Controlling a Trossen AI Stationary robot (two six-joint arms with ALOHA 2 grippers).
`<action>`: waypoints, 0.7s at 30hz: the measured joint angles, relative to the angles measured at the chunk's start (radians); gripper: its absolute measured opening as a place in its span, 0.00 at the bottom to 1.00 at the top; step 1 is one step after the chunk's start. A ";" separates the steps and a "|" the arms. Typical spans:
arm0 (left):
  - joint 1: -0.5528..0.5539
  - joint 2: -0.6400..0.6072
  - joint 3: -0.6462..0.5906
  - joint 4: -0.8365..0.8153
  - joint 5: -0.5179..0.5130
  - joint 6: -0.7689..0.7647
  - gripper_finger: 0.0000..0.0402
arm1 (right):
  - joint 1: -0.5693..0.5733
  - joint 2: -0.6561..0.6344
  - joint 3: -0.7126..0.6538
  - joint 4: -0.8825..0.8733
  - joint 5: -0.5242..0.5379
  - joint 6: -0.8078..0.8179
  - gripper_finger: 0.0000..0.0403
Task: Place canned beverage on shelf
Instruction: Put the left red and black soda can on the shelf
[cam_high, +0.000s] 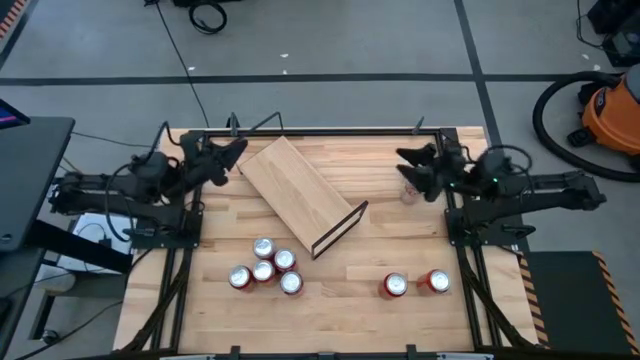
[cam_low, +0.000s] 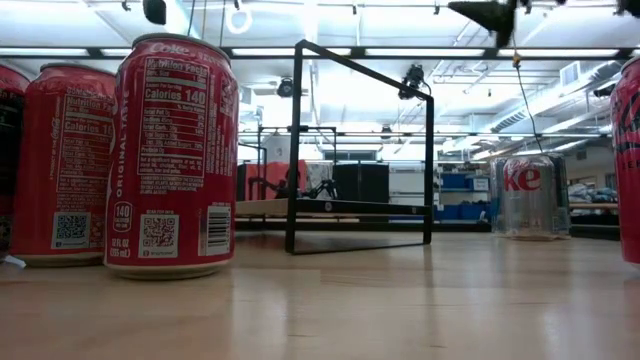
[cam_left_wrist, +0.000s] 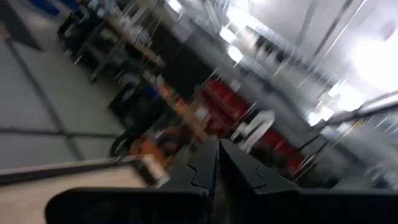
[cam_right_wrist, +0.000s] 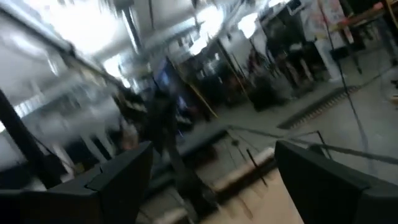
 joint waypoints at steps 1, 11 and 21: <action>0.000 0.007 0.033 -0.068 0.000 -0.002 0.07 | -0.002 0.037 0.040 -0.017 -0.026 -0.032 0.86; 0.000 0.076 0.257 -0.435 0.154 -0.033 0.34 | -0.003 0.266 0.276 -0.017 -0.224 -0.095 0.86; -0.007 0.175 0.401 -0.775 0.522 -0.200 0.47 | -0.024 0.383 0.470 -0.296 -0.271 -0.091 0.86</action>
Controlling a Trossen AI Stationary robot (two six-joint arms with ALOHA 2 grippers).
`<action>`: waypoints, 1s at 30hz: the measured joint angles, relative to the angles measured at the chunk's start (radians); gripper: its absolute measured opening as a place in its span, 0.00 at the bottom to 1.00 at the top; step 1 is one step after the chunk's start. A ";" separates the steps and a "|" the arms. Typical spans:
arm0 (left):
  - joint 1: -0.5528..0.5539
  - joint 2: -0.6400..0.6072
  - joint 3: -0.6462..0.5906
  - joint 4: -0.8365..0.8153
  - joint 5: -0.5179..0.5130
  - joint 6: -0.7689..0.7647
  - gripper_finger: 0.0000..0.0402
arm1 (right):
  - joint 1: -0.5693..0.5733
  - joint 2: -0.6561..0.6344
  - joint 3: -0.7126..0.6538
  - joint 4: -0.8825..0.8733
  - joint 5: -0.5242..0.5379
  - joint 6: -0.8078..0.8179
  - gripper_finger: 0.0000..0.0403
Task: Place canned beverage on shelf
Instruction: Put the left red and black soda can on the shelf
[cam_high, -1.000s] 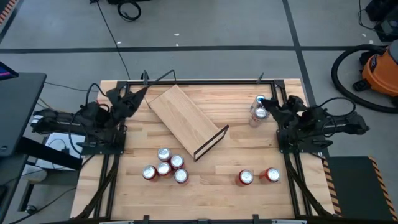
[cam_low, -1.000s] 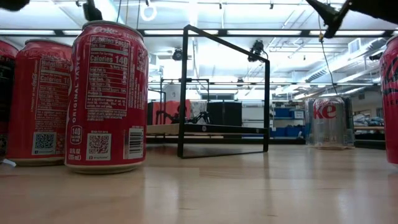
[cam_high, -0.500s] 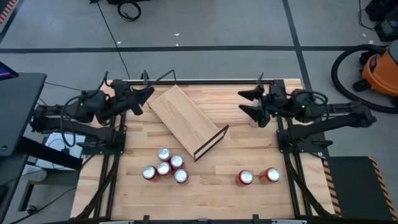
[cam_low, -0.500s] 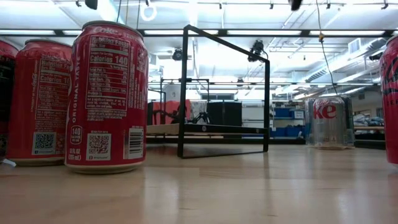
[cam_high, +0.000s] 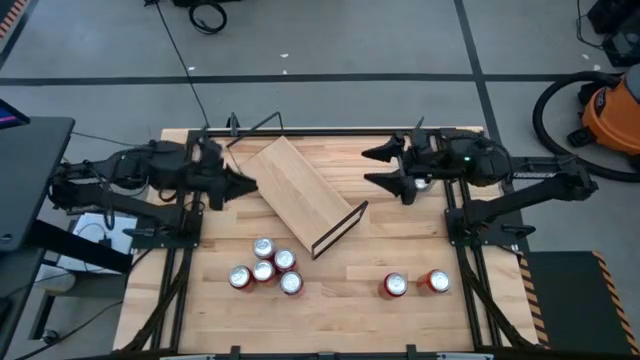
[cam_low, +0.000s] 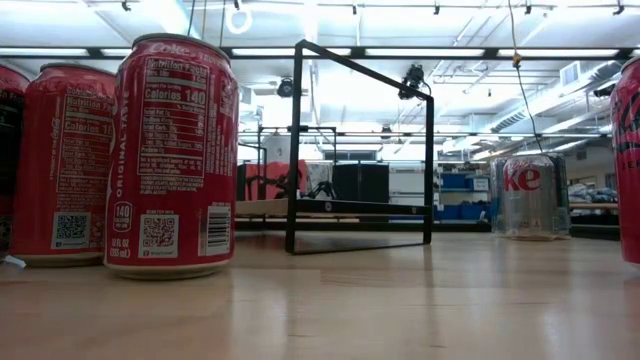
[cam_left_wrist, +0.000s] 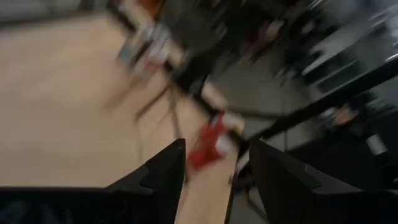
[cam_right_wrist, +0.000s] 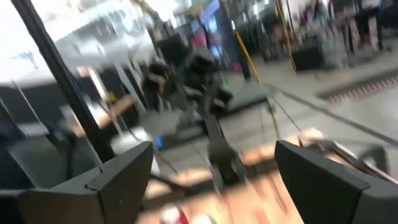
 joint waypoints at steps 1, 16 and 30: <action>-0.007 0.019 0.016 -0.045 0.018 -0.018 0.46 | 0.000 0.017 0.030 -0.068 0.014 -0.016 0.86; -0.271 0.227 0.060 -0.355 0.330 -0.249 0.51 | 0.008 0.106 0.152 -0.348 -0.146 -0.021 0.86; -0.581 0.375 0.060 -0.469 0.298 -0.479 0.60 | 0.090 0.103 0.152 -0.415 0.145 -0.145 0.86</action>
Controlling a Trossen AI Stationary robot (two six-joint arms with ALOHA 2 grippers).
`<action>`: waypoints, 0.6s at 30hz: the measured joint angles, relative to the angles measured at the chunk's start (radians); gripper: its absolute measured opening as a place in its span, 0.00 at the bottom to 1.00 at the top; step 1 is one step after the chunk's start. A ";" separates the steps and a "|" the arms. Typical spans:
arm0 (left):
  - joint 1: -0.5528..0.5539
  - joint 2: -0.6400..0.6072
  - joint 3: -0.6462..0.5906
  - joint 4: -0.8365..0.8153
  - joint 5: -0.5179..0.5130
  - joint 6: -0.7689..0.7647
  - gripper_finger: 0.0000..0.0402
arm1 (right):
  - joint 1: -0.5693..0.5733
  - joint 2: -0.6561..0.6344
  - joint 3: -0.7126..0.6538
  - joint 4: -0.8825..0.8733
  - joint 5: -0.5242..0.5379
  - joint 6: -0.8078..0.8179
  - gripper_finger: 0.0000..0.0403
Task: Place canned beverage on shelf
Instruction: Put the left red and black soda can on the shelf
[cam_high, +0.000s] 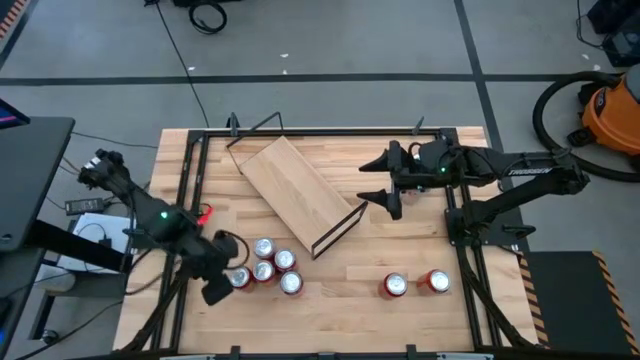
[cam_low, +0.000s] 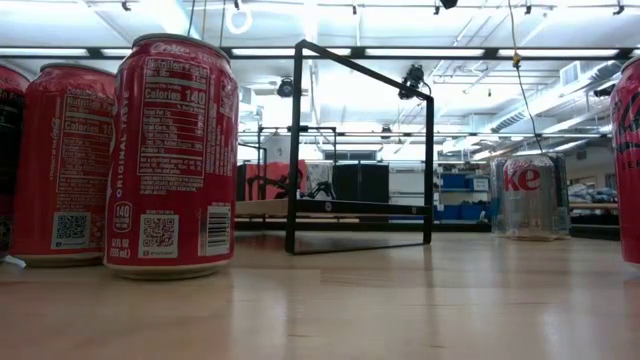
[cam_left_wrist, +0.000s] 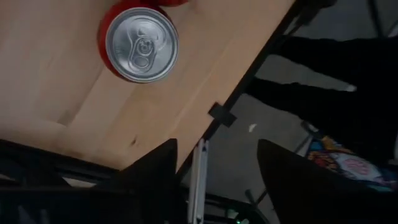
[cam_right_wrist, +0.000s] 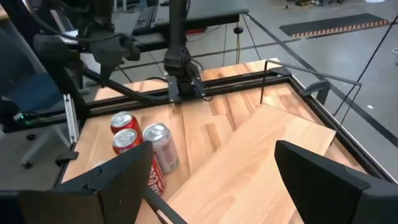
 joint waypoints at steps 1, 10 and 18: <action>-0.007 0.016 0.000 0.000 -0.001 0.006 0.63 | 0.000 0.000 0.000 -0.004 0.000 0.000 0.86; -0.032 0.138 0.000 -0.013 -0.059 0.160 0.92 | -0.001 0.000 0.000 -0.054 0.000 0.008 0.86; -0.114 0.196 -0.001 -0.161 -0.184 0.147 0.96 | -0.001 0.000 0.000 -0.055 -0.005 0.019 0.86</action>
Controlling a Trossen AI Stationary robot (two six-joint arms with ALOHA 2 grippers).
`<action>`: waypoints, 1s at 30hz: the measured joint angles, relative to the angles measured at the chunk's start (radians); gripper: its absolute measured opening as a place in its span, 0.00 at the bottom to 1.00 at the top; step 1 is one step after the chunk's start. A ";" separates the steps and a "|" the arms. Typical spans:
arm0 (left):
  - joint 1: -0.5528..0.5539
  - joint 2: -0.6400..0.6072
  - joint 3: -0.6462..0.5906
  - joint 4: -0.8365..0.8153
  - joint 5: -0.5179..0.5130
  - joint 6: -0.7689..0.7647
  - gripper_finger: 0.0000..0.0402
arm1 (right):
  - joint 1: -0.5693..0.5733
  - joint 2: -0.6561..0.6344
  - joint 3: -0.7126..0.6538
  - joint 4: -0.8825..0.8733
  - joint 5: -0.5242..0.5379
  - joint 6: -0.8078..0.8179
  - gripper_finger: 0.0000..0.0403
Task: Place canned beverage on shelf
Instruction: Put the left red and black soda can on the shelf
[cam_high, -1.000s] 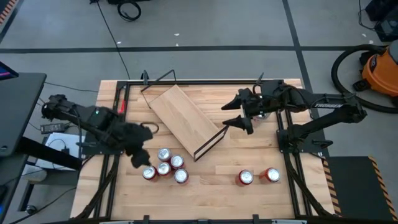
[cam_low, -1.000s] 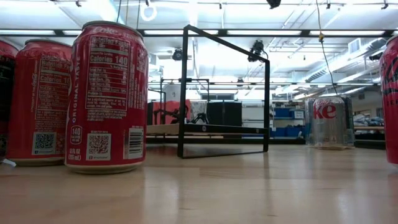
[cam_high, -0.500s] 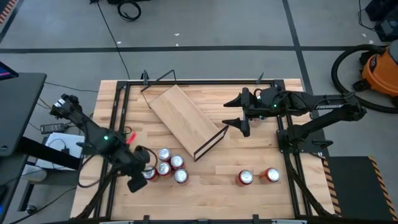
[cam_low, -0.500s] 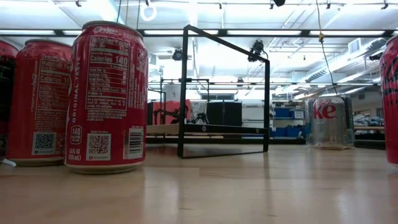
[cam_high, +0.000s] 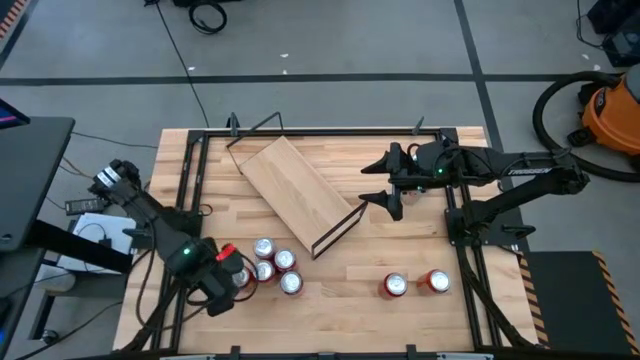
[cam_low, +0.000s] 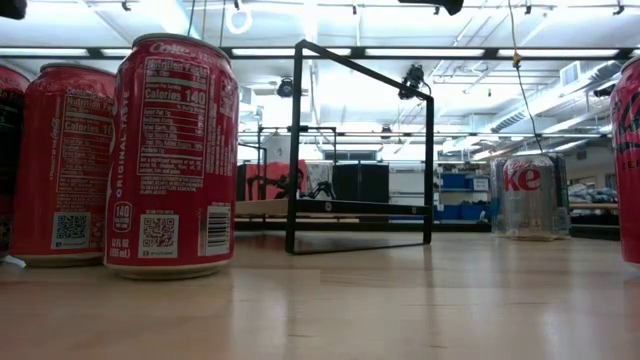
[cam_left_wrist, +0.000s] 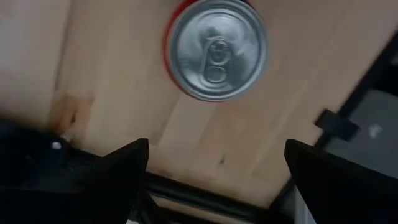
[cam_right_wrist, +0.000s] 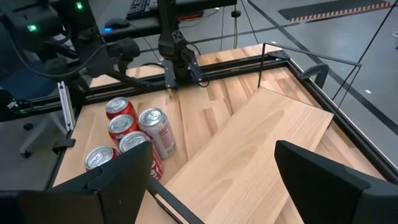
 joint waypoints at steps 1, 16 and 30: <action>-0.012 0.000 0.000 -0.002 -0.025 -0.019 0.96 | 0.000 0.000 0.000 0.000 0.000 0.000 0.86; -0.041 0.001 -0.079 0.062 -0.182 -0.127 0.96 | -0.002 0.000 0.000 0.004 0.000 0.023 0.86; -0.025 0.001 -0.163 0.242 -0.237 -0.103 0.96 | -0.002 0.000 0.000 0.033 0.000 0.055 0.86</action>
